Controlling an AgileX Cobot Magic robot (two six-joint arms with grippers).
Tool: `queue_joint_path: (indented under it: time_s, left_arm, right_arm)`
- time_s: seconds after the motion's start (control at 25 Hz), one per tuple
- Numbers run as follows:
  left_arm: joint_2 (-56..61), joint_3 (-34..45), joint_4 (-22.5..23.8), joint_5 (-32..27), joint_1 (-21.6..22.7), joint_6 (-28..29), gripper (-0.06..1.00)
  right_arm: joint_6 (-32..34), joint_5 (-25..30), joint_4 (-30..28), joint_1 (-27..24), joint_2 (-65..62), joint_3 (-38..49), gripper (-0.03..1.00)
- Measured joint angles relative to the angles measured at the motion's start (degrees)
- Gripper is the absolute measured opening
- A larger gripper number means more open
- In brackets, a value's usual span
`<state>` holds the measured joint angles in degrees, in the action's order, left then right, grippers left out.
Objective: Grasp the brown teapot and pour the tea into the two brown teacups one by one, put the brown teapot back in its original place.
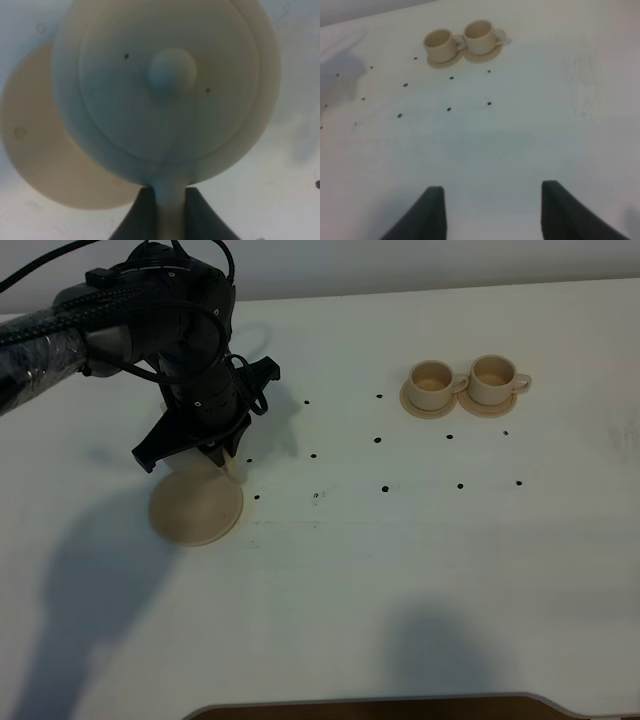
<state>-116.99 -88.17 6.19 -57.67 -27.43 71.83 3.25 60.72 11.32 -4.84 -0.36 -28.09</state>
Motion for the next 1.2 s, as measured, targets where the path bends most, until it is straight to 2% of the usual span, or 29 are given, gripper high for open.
queue_joint_path:
  time_s: [0.96, 1.2]
  left_arm:
    - [1.3, 0.0, 1.4, -0.1, 0.0, -3.4, 0.14]
    - [1.6, 0.0, 1.6, -0.2, 0.0, -7.3, 0.14]
  right_arm:
    - [0.0, 0.0, 0.0, 0.0, 0.0, 0.0, 0.45]
    - [0.0, 0.0, 0.0, 0.0, 0.0, 0.0, 0.45]
